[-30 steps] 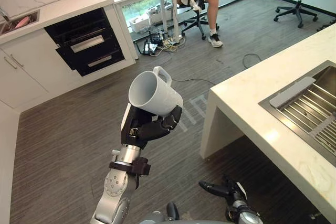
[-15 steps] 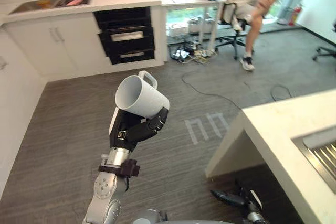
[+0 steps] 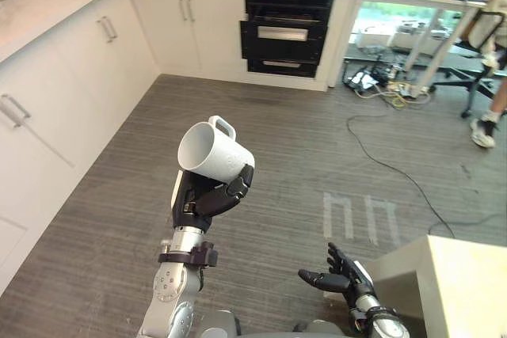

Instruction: Walk over to the sink, pick up the cup, carry it to the dishwasher, place the cup inside the dishwasher, then close the dishwasher door

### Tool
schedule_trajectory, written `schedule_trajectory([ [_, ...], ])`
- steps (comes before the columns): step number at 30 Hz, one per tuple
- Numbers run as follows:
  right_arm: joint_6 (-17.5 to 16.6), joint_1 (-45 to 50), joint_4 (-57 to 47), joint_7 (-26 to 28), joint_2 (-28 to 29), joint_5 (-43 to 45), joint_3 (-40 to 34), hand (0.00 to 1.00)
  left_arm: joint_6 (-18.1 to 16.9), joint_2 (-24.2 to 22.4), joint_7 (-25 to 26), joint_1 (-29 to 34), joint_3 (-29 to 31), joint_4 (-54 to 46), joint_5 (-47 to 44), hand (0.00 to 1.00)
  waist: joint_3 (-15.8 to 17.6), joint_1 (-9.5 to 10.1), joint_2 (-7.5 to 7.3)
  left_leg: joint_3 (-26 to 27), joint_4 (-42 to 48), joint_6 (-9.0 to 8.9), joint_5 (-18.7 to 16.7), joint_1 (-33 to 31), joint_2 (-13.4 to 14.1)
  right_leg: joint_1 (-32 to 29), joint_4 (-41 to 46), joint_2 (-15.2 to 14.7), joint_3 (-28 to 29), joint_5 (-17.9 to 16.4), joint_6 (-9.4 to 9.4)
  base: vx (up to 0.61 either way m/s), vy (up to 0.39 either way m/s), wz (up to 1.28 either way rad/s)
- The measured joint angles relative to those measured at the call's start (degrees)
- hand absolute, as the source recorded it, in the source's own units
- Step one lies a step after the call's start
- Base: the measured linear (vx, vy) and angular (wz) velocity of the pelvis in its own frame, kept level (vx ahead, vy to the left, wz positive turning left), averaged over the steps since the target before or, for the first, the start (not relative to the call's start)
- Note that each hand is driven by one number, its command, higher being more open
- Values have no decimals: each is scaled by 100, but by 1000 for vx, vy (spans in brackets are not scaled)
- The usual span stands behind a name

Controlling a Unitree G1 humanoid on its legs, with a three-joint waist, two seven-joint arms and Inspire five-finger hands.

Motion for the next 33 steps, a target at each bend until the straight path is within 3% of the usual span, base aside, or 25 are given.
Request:
schedule_trajectory([
  [2, 24, -11, -1, -64, 67, 0, -81, 100, 1, -16, -143, 9, -47, -5, -77, 0, -57, -49, -14, 366, -494, 53, 272, 26, -146, -1, -113, -157, -324, 34, 52, 55, 28, 100],
  [3, 44, -13, 3, -141, 131, 0, -84, 100, -1, 5, -248, 10, -119, -8, -176, 0, -76, -57, -23, 865, -680, 235, 283, 83, -142, 9, -134, -271, -531, 49, 73, 62, 60, 91],
  [4, 67, -17, 5, -200, 181, -1, -72, 100, 1, 6, -317, 6, -206, 0, -182, 0, -90, -68, 4, 1303, -650, 182, 313, 117, -45, 42, -106, -299, -616, 50, 76, 63, 91, 88],
  [9, 108, -10, 31, -352, 253, 10, -46, 100, 2, 43, -424, 21, -631, 22, -149, 0, -157, -93, -55, 1018, -895, 210, 447, 316, -359, 186, 79, -421, -217, 49, 73, 25, 69, 48],
  [16, 107, 99, 66, -382, 245, 6, 66, 100, 1, 97, -258, 46, -600, 43, -150, 0, -225, -129, -153, 770, -922, 288, 527, 305, -523, 367, -135, -421, 152, 65, 97, -63, 26, 19],
  [20, 109, 135, 180, -427, 247, 0, 74, 100, 1, 77, -185, 47, -521, 298, -150, 0, -237, -134, -161, 549, -1524, 308, 944, 452, -707, 374, -265, -393, 340, 82, 132, -107, 7, 29],
  [21, 88, -220, 293, -652, 488, -6, 98, 100, 9, 159, -204, 316, -336, 675, -152, 0, -87, -118, -274, 341, -2674, 172, 1622, 993, -775, 766, -938, -48, 546, 155, 268, -29, -3, 8],
  [33, 112, -113, 141, -704, 562, -4, 38, 100, 87, 137, -188, 316, -183, 675, -151, 0, -78, -134, -265, 359, -2677, 157, 1583, 987, -774, 766, -972, -65, 520, 139, 263, 0, 0, 0],
])
